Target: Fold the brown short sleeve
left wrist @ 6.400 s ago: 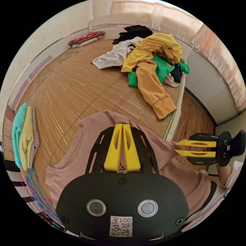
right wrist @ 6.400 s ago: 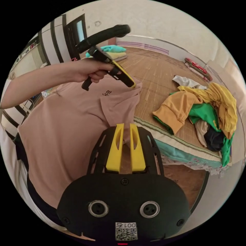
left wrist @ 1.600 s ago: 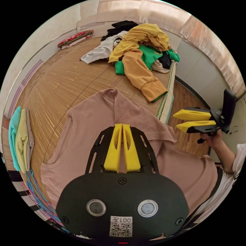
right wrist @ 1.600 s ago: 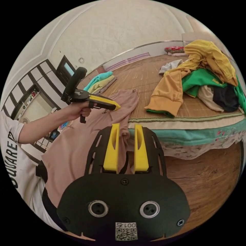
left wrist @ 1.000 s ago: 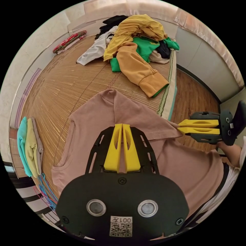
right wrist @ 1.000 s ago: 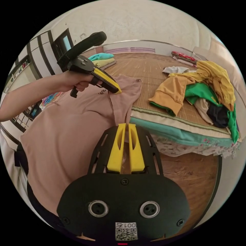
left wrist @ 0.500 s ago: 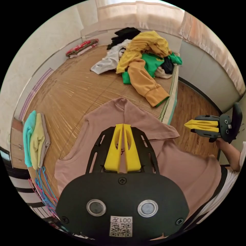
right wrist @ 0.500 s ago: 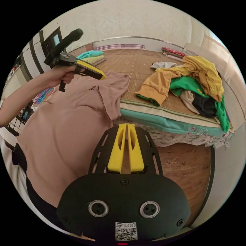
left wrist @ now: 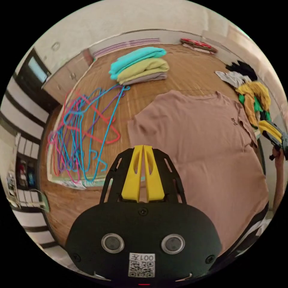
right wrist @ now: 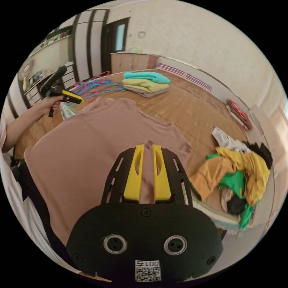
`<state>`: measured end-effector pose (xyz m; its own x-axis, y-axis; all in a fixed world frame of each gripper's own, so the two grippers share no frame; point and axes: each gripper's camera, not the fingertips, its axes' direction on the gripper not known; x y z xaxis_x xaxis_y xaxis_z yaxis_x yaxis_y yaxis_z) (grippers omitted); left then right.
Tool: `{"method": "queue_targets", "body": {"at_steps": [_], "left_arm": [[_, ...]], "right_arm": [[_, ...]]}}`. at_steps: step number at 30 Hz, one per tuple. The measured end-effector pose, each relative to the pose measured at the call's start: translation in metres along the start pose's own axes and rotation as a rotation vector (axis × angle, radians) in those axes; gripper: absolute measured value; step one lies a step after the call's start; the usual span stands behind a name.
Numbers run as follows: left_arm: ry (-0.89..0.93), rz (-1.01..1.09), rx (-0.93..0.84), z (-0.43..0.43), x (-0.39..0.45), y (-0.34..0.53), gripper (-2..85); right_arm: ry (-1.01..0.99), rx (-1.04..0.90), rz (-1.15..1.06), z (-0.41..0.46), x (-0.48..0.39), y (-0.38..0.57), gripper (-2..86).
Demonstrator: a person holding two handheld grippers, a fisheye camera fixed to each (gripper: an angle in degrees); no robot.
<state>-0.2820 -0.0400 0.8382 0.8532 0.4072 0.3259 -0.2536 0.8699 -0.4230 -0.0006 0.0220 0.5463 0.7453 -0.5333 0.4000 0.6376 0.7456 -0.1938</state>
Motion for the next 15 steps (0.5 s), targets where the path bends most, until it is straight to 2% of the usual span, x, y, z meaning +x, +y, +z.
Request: {"method": "queue_targets", "body": {"at_steps": [3,6,11,15], "left_arm": [[0.043,-0.052,0.0,0.009,-0.031,0.016,-0.6],[0.045,-0.09,-0.01,0.016,-0.049,0.021,0.2],[0.109,-0.145,0.035,0.005,-0.073,0.028,1.4],[0.2,-0.142,0.053,-0.007,-0.09,0.037,5.1]], "right_arm": [[-0.097,0.041,-0.14,0.02,-0.035,-0.075,4.5],[-0.109,0.026,-0.272,0.053,-0.072,-0.151,7.3],[-0.246,-0.07,-0.37,0.118,-0.112,-0.258,10.3],[-0.337,-0.22,-0.442,0.178,-0.134,-0.327,11.2]]}}
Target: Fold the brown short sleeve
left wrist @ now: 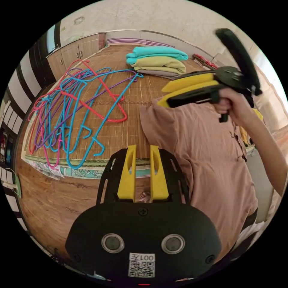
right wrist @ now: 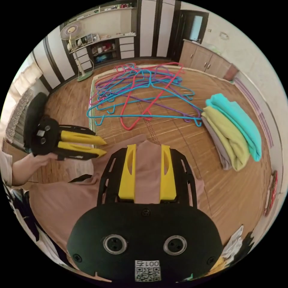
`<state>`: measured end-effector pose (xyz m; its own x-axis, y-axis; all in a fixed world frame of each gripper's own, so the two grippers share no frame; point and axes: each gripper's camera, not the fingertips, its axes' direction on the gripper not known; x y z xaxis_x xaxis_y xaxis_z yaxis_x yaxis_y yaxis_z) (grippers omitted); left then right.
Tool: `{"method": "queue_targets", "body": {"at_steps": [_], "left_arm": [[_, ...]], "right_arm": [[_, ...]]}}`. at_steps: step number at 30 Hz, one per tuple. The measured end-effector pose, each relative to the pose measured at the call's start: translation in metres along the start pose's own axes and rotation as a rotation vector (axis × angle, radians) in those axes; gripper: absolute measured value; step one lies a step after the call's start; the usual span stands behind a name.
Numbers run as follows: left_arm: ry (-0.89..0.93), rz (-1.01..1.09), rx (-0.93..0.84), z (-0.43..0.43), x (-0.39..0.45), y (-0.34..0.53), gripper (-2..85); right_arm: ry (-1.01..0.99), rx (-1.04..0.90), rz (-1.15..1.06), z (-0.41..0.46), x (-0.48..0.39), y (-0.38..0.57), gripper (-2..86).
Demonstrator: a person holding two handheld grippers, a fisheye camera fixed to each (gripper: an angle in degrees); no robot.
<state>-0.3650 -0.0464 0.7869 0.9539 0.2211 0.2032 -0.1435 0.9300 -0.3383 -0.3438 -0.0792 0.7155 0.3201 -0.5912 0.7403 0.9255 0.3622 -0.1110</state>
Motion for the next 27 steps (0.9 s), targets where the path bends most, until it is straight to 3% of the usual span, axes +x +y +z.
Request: {"method": "queue_targets", "body": {"at_steps": [3,10,14,17,22,27], "left_arm": [[0.024,0.022,0.008,-0.01,-0.006,0.004,7.2],[0.004,0.049,0.028,-0.03,-0.017,0.013,1.5],[0.02,0.028,0.061,-0.039,-0.027,0.019,-0.3],[0.006,0.019,0.058,-0.048,-0.033,0.023,1.5],[0.056,0.063,0.073,-0.061,-0.032,0.02,11.8],[0.036,0.125,0.008,-0.052,-0.015,0.014,13.1]], "right_arm": [[-0.035,-0.091,-0.05,0.027,0.009,-0.034,11.4],[-0.139,-0.044,-0.102,0.024,0.016,-0.064,4.2],[-0.074,-0.05,-0.119,0.017,0.013,-0.071,1.9],[-0.034,0.026,-0.094,-0.006,0.014,-0.07,1.3],[-0.002,0.18,-0.076,-0.057,0.011,-0.049,0.9],[0.025,0.242,-0.123,-0.09,0.005,-0.026,0.8]]}}
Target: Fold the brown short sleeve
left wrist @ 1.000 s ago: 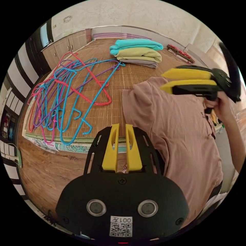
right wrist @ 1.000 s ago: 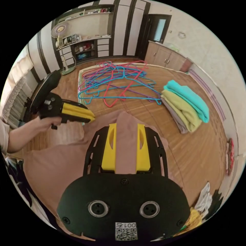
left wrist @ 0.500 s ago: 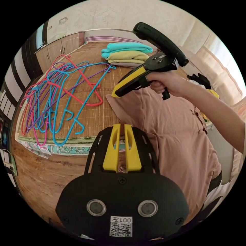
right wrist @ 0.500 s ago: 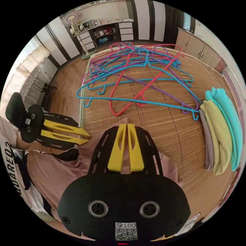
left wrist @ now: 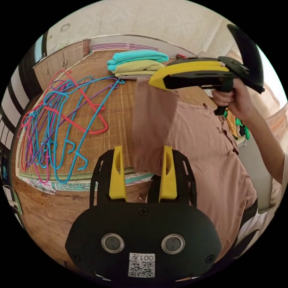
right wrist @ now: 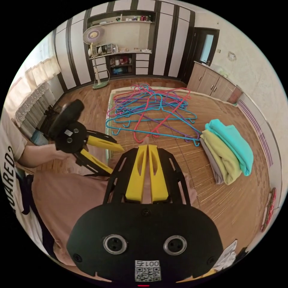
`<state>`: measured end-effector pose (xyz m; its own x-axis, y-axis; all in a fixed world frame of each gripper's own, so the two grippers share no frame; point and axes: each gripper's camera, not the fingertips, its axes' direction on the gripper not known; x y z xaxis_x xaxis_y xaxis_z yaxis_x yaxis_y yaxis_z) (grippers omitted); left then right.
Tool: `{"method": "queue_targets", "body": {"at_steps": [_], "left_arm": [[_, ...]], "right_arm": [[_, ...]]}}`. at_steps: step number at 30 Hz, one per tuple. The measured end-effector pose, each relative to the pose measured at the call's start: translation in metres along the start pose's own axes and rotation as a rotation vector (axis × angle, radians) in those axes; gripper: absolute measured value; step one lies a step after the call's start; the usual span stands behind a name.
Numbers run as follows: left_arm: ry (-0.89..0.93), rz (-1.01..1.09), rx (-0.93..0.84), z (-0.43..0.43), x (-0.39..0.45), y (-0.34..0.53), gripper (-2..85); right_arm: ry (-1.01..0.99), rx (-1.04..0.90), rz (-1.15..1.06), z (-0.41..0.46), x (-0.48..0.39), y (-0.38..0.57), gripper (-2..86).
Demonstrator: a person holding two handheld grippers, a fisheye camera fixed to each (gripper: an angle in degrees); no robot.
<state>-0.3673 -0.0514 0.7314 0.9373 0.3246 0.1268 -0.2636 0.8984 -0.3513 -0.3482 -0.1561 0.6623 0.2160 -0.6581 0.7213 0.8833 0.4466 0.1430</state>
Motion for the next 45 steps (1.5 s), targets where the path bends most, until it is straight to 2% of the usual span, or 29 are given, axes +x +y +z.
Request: {"method": "queue_targets", "body": {"at_steps": [4,7,17,22,27,29,32,37,42,45], "left_arm": [[-0.016,0.051,0.055,-0.01,0.015,0.01,4.3],[-0.009,0.054,0.104,-0.023,0.019,0.023,1.0],[-0.13,0.177,0.002,-0.032,0.061,0.051,4.2],[-0.159,0.136,-0.054,-0.036,0.064,0.06,5.1],[-0.194,0.103,-0.06,-0.048,0.051,0.067,4.7],[-0.183,0.111,-0.054,-0.047,0.047,0.067,3.8],[-0.159,0.13,-0.072,-0.039,0.042,0.065,3.5],[-0.049,0.214,-0.067,-0.027,0.039,0.071,4.4],[-0.017,0.281,-0.015,-0.031,0.035,0.082,0.1],[0.077,0.304,0.001,-0.038,0.03,0.09,-0.7]], "right_arm": [[-0.025,0.022,-0.034,-0.022,-0.002,0.012,0.7],[-0.038,0.03,-0.033,-0.034,-0.005,0.029,0.7],[-0.101,-0.105,0.016,-0.023,-0.016,0.096,0.8],[-0.185,-0.241,-0.006,-0.003,-0.019,0.12,2.5],[-0.185,-0.238,0.017,-0.013,-0.002,0.127,5.8],[-0.173,-0.166,0.051,-0.021,0.009,0.124,6.3],[-0.277,-0.062,0.077,-0.019,0.02,0.114,7.9],[-0.304,-0.215,0.025,0.026,0.017,0.105,10.0],[-0.341,-0.124,0.054,0.019,0.023,0.115,3.3],[-0.344,-0.125,0.042,0.007,0.021,0.122,1.6]]}}
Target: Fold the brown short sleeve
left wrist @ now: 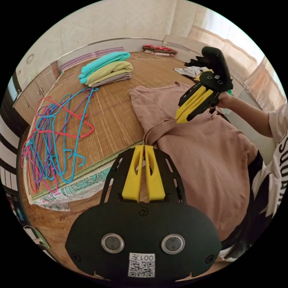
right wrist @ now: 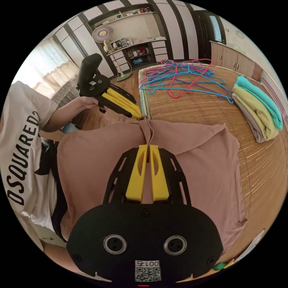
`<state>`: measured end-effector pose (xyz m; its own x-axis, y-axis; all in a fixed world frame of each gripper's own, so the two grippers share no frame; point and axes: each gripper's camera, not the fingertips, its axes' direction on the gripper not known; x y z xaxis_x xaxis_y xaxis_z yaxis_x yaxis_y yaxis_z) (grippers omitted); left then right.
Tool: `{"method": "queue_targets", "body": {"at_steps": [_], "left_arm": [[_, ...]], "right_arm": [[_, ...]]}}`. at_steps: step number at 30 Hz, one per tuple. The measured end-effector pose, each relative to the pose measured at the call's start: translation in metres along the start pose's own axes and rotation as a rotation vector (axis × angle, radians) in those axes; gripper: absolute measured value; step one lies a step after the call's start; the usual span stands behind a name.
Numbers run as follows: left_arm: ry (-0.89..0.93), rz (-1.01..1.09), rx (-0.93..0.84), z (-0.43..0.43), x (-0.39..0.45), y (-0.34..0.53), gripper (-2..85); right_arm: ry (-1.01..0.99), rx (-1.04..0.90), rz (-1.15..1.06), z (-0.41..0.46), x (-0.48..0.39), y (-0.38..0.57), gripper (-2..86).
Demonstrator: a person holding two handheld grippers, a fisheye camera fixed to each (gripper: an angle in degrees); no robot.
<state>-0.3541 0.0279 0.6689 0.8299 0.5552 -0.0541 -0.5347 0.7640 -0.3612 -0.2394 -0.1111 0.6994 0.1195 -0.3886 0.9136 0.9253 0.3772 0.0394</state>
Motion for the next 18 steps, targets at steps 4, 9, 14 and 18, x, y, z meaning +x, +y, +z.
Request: {"method": "queue_targets", "body": {"at_steps": [4,9,14,18], "left_arm": [[0.034,0.02,0.006,-0.002,0.004,0.013,-0.8],[-0.032,0.017,-0.034,0.007,0.016,0.018,0.7],[-0.147,0.012,-0.109,0.015,0.021,0.014,4.4],[-0.088,0.105,-0.07,0.015,0.033,0.011,5.7]], "right_arm": [[0.003,-0.048,-0.033,-0.002,-0.013,0.014,0.8],[0.005,-0.11,-0.049,0.001,-0.023,0.028,1.2],[0.057,-0.054,-0.026,-0.005,-0.03,0.036,2.9],[0.026,-0.02,-0.03,0.001,-0.035,0.032,6.6]]}}
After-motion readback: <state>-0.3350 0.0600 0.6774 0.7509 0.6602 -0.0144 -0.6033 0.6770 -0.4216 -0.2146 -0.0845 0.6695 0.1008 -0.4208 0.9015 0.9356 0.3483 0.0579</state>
